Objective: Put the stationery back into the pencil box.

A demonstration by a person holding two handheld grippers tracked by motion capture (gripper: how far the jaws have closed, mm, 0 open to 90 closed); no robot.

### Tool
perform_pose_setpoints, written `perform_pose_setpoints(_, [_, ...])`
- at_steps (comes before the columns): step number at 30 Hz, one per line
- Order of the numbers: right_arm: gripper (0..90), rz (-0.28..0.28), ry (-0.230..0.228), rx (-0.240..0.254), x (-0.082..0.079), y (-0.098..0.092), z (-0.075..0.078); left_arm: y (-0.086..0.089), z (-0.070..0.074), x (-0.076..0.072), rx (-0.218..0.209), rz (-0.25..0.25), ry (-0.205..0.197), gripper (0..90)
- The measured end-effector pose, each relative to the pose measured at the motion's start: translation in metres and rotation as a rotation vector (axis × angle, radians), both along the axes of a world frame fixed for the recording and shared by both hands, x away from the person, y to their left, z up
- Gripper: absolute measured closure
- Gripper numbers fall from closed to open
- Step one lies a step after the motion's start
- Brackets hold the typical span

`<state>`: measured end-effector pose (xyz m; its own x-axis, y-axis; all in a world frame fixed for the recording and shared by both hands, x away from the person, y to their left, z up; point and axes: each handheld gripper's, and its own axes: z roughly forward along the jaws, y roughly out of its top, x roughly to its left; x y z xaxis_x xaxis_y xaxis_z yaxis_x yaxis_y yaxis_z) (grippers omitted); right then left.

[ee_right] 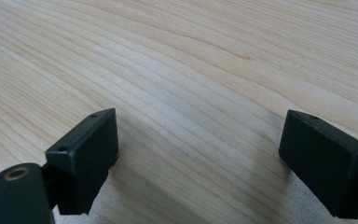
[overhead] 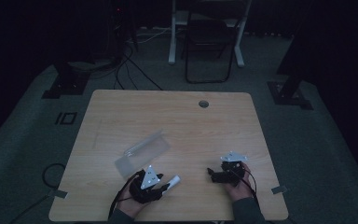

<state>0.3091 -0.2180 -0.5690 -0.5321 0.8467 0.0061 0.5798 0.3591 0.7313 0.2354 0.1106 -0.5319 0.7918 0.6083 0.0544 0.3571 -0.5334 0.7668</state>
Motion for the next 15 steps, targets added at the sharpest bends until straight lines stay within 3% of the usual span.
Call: perform_pose_setpoints(15, [11.5,0.001,-0.001,-0.001,0.0,0.0,0.0,-0.007,-0.013,-0.001,0.032,-0.017,0.037,54.2])
